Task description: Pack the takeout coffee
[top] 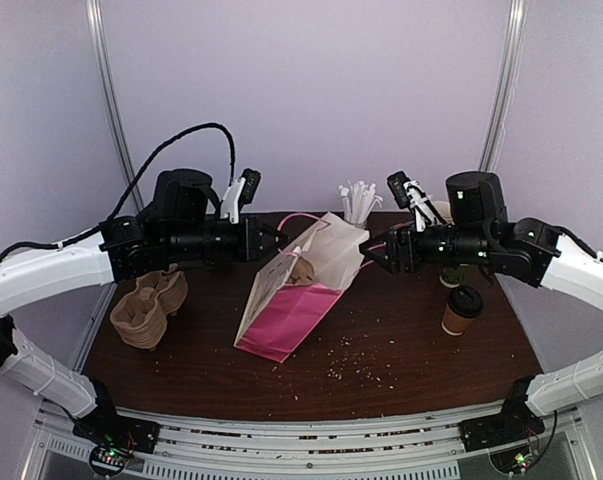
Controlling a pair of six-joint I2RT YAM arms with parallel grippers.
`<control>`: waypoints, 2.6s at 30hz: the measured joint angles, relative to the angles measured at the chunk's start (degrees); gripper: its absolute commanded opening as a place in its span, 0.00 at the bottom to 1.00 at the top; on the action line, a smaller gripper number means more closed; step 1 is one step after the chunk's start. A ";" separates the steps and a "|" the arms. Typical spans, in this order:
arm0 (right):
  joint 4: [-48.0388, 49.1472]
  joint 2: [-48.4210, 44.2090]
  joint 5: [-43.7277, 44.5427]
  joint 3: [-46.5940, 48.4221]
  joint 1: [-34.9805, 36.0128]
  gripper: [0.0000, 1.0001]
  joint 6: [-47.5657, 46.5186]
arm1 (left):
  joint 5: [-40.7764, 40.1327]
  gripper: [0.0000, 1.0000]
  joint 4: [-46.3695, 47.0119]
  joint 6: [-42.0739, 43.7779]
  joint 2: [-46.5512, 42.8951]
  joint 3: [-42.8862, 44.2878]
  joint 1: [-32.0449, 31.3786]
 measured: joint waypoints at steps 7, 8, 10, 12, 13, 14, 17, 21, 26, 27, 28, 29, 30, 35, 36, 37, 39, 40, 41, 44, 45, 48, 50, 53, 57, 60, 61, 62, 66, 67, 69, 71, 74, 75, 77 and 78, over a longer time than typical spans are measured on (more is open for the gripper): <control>3.50 -4.52 1.99 -2.80 0.00 0.82 4.26 | 3.48 0.00 -0.09 4.00 -1.33 0.50 0.00; 3.67 -4.85 2.36 -2.34 0.00 0.82 4.39 | 3.87 0.00 -0.94 4.96 -1.16 1.29 0.00; 3.21 -4.94 2.86 -0.20 0.00 0.84 4.22 | 4.26 0.00 -2.60 6.75 -0.61 3.58 0.00; 2.14 -4.42 3.41 3.43 -0.15 0.83 3.65 | 4.37 0.00 -4.15 8.46 -0.20 6.01 0.00; 1.53 -3.98 3.67 5.57 -0.26 0.83 2.93 | 4.46 0.00 -4.68 9.29 -0.09 6.93 0.00; 0.90 -3.41 3.87 7.34 -0.37 0.83 2.32 | 4.57 0.00 -5.22 10.08 0.00 7.76 0.00; -2.36 -0.48 4.07 13.07 -0.79 0.82 -0.96 | 5.35 0.00 -6.69 12.00 0.07 8.96 0.00; -7.48 2.82 3.56 13.88 -0.81 0.82 -4.87 | 6.86 0.00 -8.04 13.73 0.09 9.09 0.00; -11.87 7.02 1.64 12.96 -0.81 0.82 -7.43 | 8.55 0.00 -9.18 15.28 0.09 9.11 0.00; -11.96 7.52 1.44 12.79 -0.81 0.81 -7.69 | 8.74 0.00 -9.20 15.45 0.09 9.11 0.00; -12.04 8.00 1.11 12.68 -0.81 0.81 -7.98 | 8.96 0.00 -9.25 15.63 0.09 9.11 0.00; -12.02 8.39 0.83 12.68 -0.81 0.81 -8.15 | 9.16 0.00 -9.31 15.80 0.09 9.11 0.00; -11.80 9.01 0.63 12.70 -0.81 0.81 -8.44 | 9.49 0.00 -9.40 16.00 0.07 9.16 0.00; -10.82 12.33 0.59 13.18 -1.05 0.80 -9.44 | 10.21 0.00 -9.70 16.48 0.07 9.16 0.00; -10.36 13.09 0.59 13.33 -1.16 0.80 -9.60 | 10.38 0.00 -9.88 16.63 0.07 9.20 0.00; -9.90 14.12 0.61 13.55 -1.29 0.79 -9.77 | 10.60 0.00 -10.14 16.74 0.07 9.31 0.00; -9.29 15.41 0.61 13.75 -1.53 0.79 -10.01 | 10.95 0.00 -10.47 16.92 0.07 9.49 0.00; -9.11 16.09 0.61 14.03 -1.60 0.79 -10.21 | 11.19 0.00 -10.49 17.07 0.07 9.53 0.00; -8.90 16.76 0.59 14.36 -1.75 0.78 -10.47 | 11.32 0.00 -10.51 17.16 0.07 9.55 0.00; -8.46 18.32 0.39 15.41 -1.95 0.75 -11.28 | 11.78 0.00 -10.82 17.51 0.07 9.64 0.00; -8.35 18.88 0.26 15.98 -2.01 0.74 -11.47 | 11.91 0.00 -10.91 17.64 0.07 9.70 0.00; -8.33 20.52 -0.90 17.77 -2.10 0.71 -12.24 | 12.11 0.00 -11.13 18.03 0.07 9.97 0.00; -8.33 21.05 -2.01 18.18 -2.14 0.70 -12.59 | 12.11 0.00 -11.78 18.29 0.07 10.29 0.00; -8.90 21.14 -4.42 18.18 -2.12 0.63 -12.57 | 12.07 0.00 -12.15 18.60 0.07 10.56 0.00; -9.75 21.11 -5.64 17.70 -2.12 0.44 -12.09 | 12.04 0.00 -12.55 18.86 0.07 10.56 0.00; -9.81 20.74 -5.81 15.87 -2.12 0.38 -10.99 | 12.07 0.00 -12.74 19.19 0.07 10.56 0.00; -9.86 20.46 -5.86 14.88 -2.01 0.35 -10.69 | 12.07 0.00 -12.83 19.26 0.07 10.56 0.00; -9.99 20.24 -5.86 14.19 -1.95 0.31 -10.29 | 12.07 0.00 -12.94 19.30 0.07 10.56 0.00; -10.14 19.39 -5.60 12.33 -1.33 0.19 -9.09 | 12.07 0.00 -13.14 19.47 0.07 10.56 0.00; -10.10 18.95 -5.55 11.91 -1.14 0.17 -8.83 | 12.07 0.00 -13.16 19.50 0.07 10.56 0.00; -9.84 17.33 -5.42 10.95 -0.68 0.14 -8.31 | 12.04 0.00 -13.22 19.52 0.07 10.56 0.00; -9.70 15.45 -5.35 10.38 -0.33 0.10 -7.93 | 12.02 0.00 -13.29 19.65 0.07 10.56 0.00; -9.33 12.81 -5.25 9.57 0.33 0.04 -7.61 | 12.02 0.00 -13.42 19.89 0.07 10.56 0.00; -9.25 11.98 -5.20 9.20 0.63 0.02 -7.52 | 12.04 0.00 -13.42 19.93 0.07 10.56 0.00; -8.98 10.69 -5.11 8.31 1.22 0.01 -7.15 | 12.11 0.00 -13.35 20.13 0.07 10.47 0.00; -8.79 10.10 -4.98 7.63 1.55 0.04 -6.91 | 12.17 0.00 -13.29 20.31 0.07 10.29 0.00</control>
